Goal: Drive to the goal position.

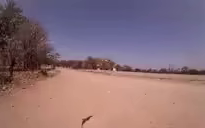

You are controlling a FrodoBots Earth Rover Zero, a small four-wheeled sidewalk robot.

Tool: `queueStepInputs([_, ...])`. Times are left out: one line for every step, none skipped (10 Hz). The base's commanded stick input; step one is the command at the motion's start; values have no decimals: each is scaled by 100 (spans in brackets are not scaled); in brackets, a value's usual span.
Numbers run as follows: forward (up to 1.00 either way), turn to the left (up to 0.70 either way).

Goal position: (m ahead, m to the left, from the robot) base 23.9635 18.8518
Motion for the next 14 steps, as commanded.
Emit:
queueStepInputs([100, 40])
queueStepInputs([100, 40])
queueStepInputs([100, 31])
queueStepInputs([100, 0])
queueStepInputs([100, 0])
queueStepInputs([100, 0])
queueStepInputs([100, 0])
queueStepInputs([100, 0])
queueStepInputs([100, 0])
queueStepInputs([100, 0])
queueStepInputs([100, 0])
queueStepInputs([100, 0])
queueStepInputs([100, 0])
queueStepInputs([100, 0])
